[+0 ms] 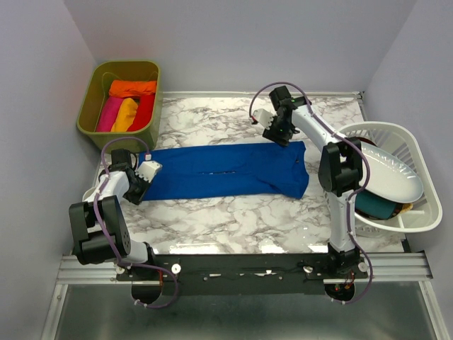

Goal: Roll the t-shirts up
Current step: Fold the T-shirt at the center of the board.

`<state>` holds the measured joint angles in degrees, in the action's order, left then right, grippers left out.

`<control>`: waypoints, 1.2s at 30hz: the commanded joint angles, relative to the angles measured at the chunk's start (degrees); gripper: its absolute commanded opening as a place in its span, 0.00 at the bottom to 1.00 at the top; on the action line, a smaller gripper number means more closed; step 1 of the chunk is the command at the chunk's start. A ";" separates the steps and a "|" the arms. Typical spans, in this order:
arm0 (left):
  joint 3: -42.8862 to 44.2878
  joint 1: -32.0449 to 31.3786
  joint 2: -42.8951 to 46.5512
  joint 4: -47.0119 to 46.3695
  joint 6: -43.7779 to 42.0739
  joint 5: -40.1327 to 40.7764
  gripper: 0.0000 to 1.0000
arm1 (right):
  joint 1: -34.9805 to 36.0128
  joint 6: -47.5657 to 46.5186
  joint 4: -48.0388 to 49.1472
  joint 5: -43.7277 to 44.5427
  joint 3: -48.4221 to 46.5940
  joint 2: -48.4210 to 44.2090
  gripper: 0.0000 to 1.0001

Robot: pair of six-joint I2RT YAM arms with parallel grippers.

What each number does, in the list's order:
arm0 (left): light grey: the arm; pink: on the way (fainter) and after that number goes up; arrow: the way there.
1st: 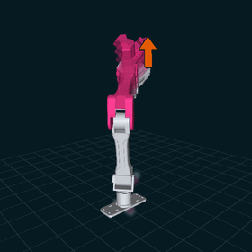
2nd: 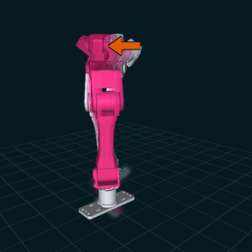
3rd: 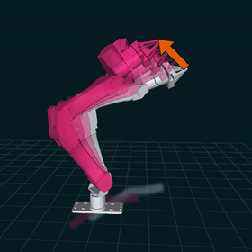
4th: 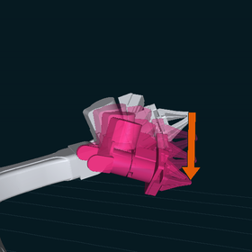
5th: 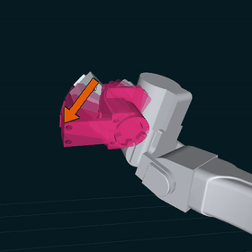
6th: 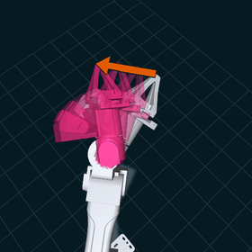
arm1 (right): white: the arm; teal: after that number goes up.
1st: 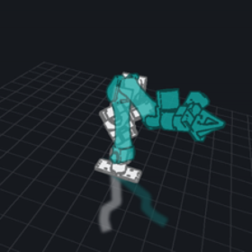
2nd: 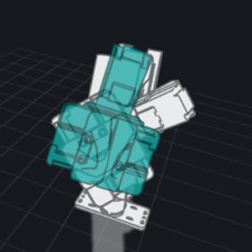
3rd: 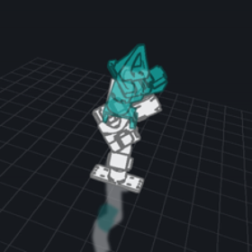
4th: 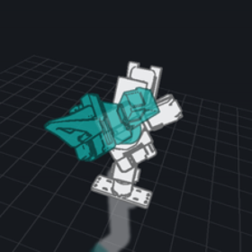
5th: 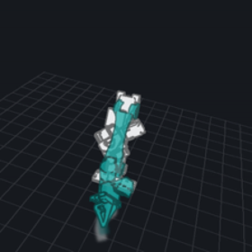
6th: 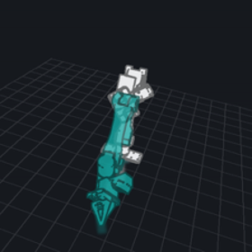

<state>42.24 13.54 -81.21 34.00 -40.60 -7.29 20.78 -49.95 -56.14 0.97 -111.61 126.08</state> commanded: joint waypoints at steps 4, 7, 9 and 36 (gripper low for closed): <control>-2.34 0.61 -1.23 1.07 -0.18 2.37 0.31 | -4.25 7.32 -13.37 -0.70 -8.79 8.82 0.52; -1.99 0.61 -1.58 0.98 0.34 2.37 0.31 | -4.60 9.61 -15.31 -3.25 -11.17 10.50 0.52; -1.81 0.61 -1.67 1.16 0.70 2.28 0.31 | -4.69 10.31 -15.75 -3.87 -11.17 10.76 0.50; -2.34 0.61 -1.85 0.89 1.05 2.46 0.31 | -5.57 11.64 -13.74 -4.31 -11.61 10.60 0.06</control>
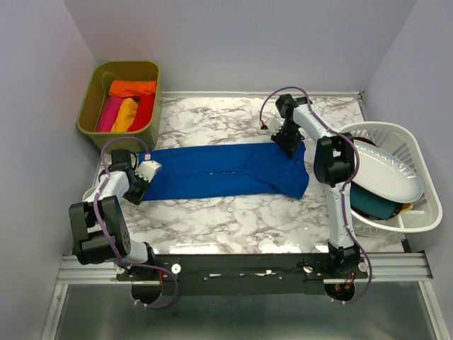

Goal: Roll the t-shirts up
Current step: Fold the T-shirt at the center of the board.

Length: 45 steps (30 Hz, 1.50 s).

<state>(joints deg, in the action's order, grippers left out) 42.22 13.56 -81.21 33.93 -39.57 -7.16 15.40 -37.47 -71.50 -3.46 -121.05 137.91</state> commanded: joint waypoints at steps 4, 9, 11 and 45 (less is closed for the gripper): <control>-2.75 0.59 -2.02 0.61 0.28 2.15 0.31 | -0.19 -2.25 4.18 1.00 -2.43 -4.04 0.00; -2.67 0.59 -2.55 0.17 0.72 1.97 0.31 | -0.19 -3.31 5.23 2.14 -2.61 -4.84 0.01; -2.58 0.59 -2.73 0.34 0.81 2.06 0.31 | -0.28 -1.74 4.63 2.85 -2.52 -4.14 0.11; -1.17 0.59 -3.60 2.54 0.99 4.26 0.31 | -1.07 0.65 1.98 -2.60 -3.40 2.89 0.27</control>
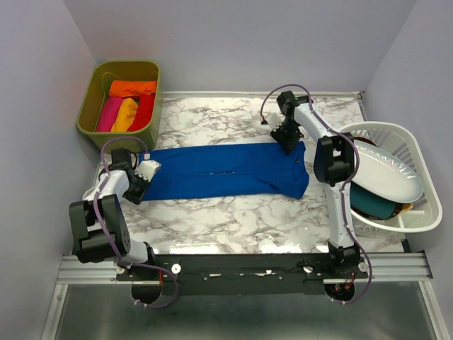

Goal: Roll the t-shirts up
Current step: Fold the T-shirt at the center of the board.

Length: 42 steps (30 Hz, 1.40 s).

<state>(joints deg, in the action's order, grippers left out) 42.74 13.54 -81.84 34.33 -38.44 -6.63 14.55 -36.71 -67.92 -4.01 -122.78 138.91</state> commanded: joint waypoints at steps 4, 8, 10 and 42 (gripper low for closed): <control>-1.52 0.61 -3.24 1.97 -0.06 3.65 0.31 | -0.22 0.06 -0.11 -0.74 -0.71 0.75 0.17; -1.52 0.61 -3.59 1.80 -0.15 3.73 0.31 | -0.31 -0.38 1.21 0.67 0.00 -0.74 0.13; -1.43 0.61 -3.85 1.71 -0.06 3.65 0.31 | -0.22 -0.38 1.56 1.20 -0.09 -1.62 0.11; -2.40 0.70 -4.03 0.13 1.17 2.41 0.31 | 6.63 -19.44 12.54 7.97 1.31 -8.74 0.00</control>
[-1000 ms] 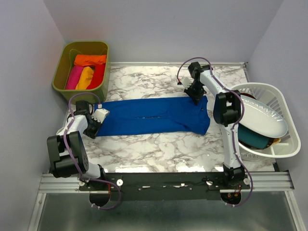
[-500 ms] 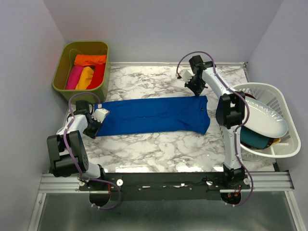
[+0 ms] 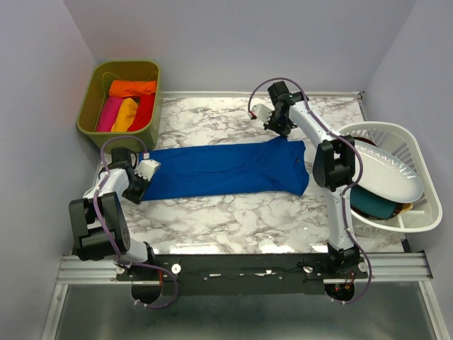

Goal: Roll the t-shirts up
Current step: Fold the T-shirt at the center of the board.

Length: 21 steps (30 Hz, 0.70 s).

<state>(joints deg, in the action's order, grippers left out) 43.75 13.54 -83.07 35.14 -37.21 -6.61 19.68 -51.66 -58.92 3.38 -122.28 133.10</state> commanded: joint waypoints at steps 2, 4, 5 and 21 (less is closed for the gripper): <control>-3.58 0.61 -2.63 -0.77 -0.23 2.48 0.30 | 2.20 -5.47 4.51 0.05 2.39 -3.81 0.01; -3.76 0.61 -2.54 -1.03 -0.40 3.09 0.30 | 2.64 -7.22 5.04 -1.35 2.92 -4.69 0.00; -4.02 0.61 -2.19 -1.56 -0.58 3.36 0.30 | 2.99 -7.58 5.56 -1.62 3.18 -4.95 0.00; -3.23 0.70 -2.27 -1.74 -2.87 5.21 0.30 | 1.06 9.38 4.73 -7.66 19.25 -22.51 0.65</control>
<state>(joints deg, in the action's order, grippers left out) 43.18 13.54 -82.56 33.80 -38.22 -4.91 21.89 -48.99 -49.32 1.74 -110.39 120.64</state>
